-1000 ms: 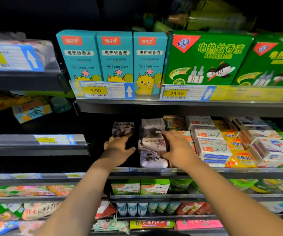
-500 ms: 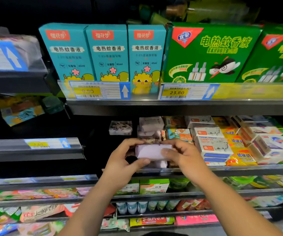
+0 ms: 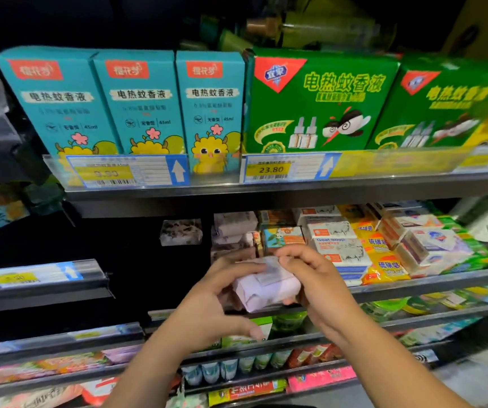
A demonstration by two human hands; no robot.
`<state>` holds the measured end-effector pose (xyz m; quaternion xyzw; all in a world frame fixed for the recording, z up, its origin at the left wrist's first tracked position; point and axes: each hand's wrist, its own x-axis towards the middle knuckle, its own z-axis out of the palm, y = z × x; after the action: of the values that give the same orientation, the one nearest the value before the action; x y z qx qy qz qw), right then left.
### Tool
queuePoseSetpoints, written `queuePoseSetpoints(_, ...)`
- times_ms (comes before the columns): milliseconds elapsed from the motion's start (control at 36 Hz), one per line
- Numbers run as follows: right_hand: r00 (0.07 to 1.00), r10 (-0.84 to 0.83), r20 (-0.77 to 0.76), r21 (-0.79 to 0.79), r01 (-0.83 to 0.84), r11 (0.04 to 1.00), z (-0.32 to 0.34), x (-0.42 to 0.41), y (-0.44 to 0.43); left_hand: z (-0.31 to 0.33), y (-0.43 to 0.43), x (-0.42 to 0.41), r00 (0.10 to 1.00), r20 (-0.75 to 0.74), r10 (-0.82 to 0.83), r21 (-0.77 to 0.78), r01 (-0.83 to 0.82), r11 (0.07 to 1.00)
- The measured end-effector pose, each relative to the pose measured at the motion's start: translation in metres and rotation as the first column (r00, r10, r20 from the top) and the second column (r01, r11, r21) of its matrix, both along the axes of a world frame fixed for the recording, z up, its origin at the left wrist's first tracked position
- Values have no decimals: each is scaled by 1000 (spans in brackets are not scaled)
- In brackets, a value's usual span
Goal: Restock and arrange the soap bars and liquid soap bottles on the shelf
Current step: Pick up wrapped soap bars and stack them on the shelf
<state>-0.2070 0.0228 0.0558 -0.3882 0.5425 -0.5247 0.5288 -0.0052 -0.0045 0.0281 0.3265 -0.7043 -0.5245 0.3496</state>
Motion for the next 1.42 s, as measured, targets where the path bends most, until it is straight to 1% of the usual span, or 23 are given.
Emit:
queuePoseSetpoints(56, 994, 45, 102, 69, -52, 996, 3, -3, 0, 1, -1, -1, 994, 104, 29, -169, -11, 986)
queuePoseSetpoints(83, 982, 81, 168, 78, -95, 992, 5, -6, 0, 1, -2, -3, 991, 103, 84, -221, -60, 973)
queuePoseSetpoints(111, 963, 134, 236, 62, -152, 986, 4, -10, 1, 0, -3, -4, 988, 73, 139, -227, -120, 967)
queuePoseSetpoints(167, 915, 258, 310, 4, -273, 962, 3, -17, 2, 1, -3, -8, 972, -48, 232, -95, -235, 967)
queuePoseSetpoints(194, 909, 306, 285, -16, -315, 949, 2, -20, 3, 0, -4, -9, 957, -110, 268, -7, -271, 963)
queuePoseSetpoints(250, 931, 350, 104, -40, -348, 937, 1, -21, 3, 2, -4, -10, 937, -177, 300, 89, -288, 954)
queuePoseSetpoints(306, 951, 290, -106, -60, -297, 953, 1, -18, 2, 8, -2, -13, 925, -229, 302, 152, -273, 950)
queuePoseSetpoints(333, 955, 257, -149, -77, -270, 960, 1, -17, 1, 11, -2, -15, 916, -246, 317, 185, -277, 943)
queuePoseSetpoints(361, 962, 237, -138, -93, -251, 964, 1, -15, 1, 14, -1, -17, 909, -256, 330, 209, -281, 937)
queuePoseSetpoints(444, 986, 162, 26, -115, -158, 981, 0, -11, 0, 18, -2, -22, 900, -280, 333, 275, -257, 926)
queuePoseSetpoints(528, 998, 64, 3, -136, -63, 989, 1, -4, 2, 8, -2, -15, 907, -342, 244, 327, -129, 936)
queuePoseSetpoints(583, 999, 13, 42, -108, -8, 994, 5, 0, 6, 1, 1, -5, 955, -272, 120, 315, -29, 949)
queuePoseSetpoints(639, 993, -12, 114, -51, 18, 999, 7, 2, 10, -3, 4, 0, 995, -99, 29, 246, -4, 969)
queuePoseSetpoints(694, 980, 9, 198, -12, -6, 1000, 5, 0, 14, -4, 5, 2, 999, 1, 42, 167, -42, 985)
queuePoseSetpoints(778, 939, 156, 307, -26, -156, 987, 1, -5, 22, -3, 4, 4, 989, -14, 147, 118, -144, 983)
queuePoseSetpoints(833, 943, 205, 262, -33, -203, 979, -1, -5, 29, -1, 3, 6, 977, -48, 210, 138, -201, 970)
queuePoseSetpoints(944, 991, 131, -37, 13, -130, 991, 0, 1, 34, 0, 5, 10, 963, 36, 268, 113, -271, 956)
queuePoseSetpoints(1028, 980, 128, -154, 12, -127, 992, 6, 2, 35, 0, 9, 9, 972, -71, 223, 257, -198, 946)
queuePoseSetpoints(1083, 973, 152, -174, 3, -154, 988, 9, 1, 36, 1, 15, 4, 952, -163, 258, 393, -177, 902)
queuePoseSetpoints(1111, 970, 156, -186, -2, -160, 987, 10, 1, 36, 1, 17, 3, 942, -187, 277, 423, -177, 889)
queuePoseSetpoints(1222, 958, 149, -244, -2, -154, 988, 8, -1, 38, 7, 23, -4, 946, -157, 283, 390, -203, 898)
queuePoseSetpoints(1333, 987, 131, -91, -5, -132, 991, 2, -3, 43, 12, 26, -5, 984, 7, 176, 342, -168, 925)
queuePoseSetpoints(1417, 987, 138, -79, -25, -140, 990, 1, -13, 45, 17, 28, -10, 982, 12, 189, 330, -183, 926)
